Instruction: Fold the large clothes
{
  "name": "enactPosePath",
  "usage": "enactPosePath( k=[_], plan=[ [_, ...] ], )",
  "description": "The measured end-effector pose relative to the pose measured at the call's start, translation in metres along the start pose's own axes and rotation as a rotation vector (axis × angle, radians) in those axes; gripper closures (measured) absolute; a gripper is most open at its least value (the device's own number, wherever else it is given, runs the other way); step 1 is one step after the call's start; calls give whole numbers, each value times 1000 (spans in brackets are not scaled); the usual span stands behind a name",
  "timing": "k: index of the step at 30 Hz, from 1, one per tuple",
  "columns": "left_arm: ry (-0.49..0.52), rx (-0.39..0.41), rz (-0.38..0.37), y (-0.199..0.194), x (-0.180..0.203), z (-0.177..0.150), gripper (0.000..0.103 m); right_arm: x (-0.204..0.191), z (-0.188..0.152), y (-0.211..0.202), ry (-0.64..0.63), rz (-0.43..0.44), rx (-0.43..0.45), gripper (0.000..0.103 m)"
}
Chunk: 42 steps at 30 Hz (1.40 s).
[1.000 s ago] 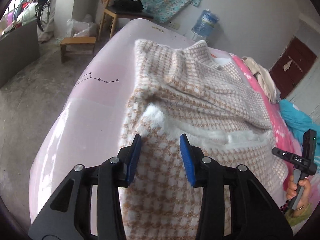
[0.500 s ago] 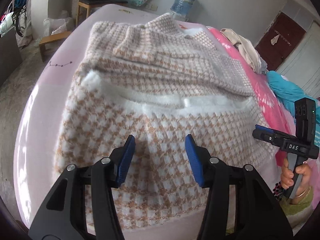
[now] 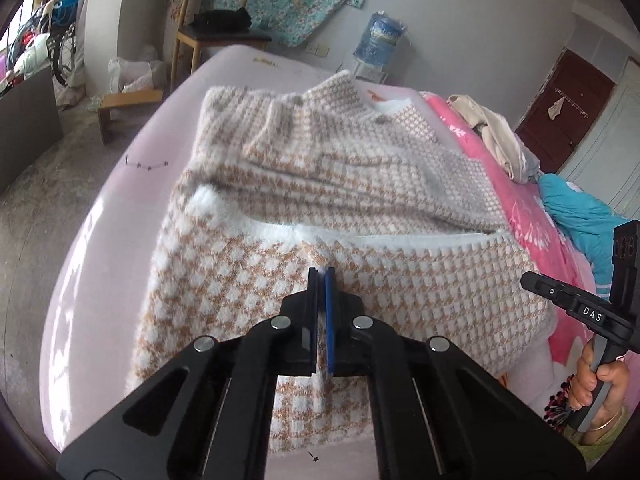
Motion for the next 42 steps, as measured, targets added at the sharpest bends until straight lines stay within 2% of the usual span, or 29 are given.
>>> enactPosePath(
  k=[3,8,10,14,16,18,21,23,25,28,32,37,40,42],
  plan=[
    [36,35,29,2,2,11,101,-1,10,3,-23,-28,26,98],
    [68,-54,92,50,-9,-7,100,16,-2,52,-4,-61,-51,98],
    [52,-48,71,54,-12,-11,100,18,-10,67,-7,-55,-81,98],
    [25,-45,35,42,-15,-6,98,18,-6,53,-6,-34,-74,97],
    [32,-8,12,26,-12,-1,97,23,0,39,3,-24,-52,83],
    [44,9,-41,16,-3,2,96,30,4,28,-8,-71,-27,74],
    [39,-36,-141,24,15,-2,94,54,4,29,-40,-224,-28,72],
    [55,-90,-121,43,19,-11,93,75,-5,44,-49,-320,-79,72],
    [73,-130,-70,62,18,-21,93,82,-8,47,-6,-287,-75,72],
    [60,-111,-86,54,17,-18,93,80,-4,32,28,-281,-69,72],
    [80,-74,-54,38,9,-14,89,44,-5,8,-8,-144,-23,69],
    [67,-84,-33,43,-1,-18,88,-5,-23,16,-81,-4,-56,69],
    [80,-55,-35,40,0,-16,88,-8,-40,46,-68,-8,-130,69],
    [83,-55,-24,39,-2,-15,85,-8,-42,51,-55,-18,-125,69]
  ],
)
Point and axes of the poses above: each gripper's, at about its wrist camera, not at the fingertips, and y roughly the way its jaws point, x to its right, z to its top, the point moved 8 cm from there along y, roughly the way its jaws point
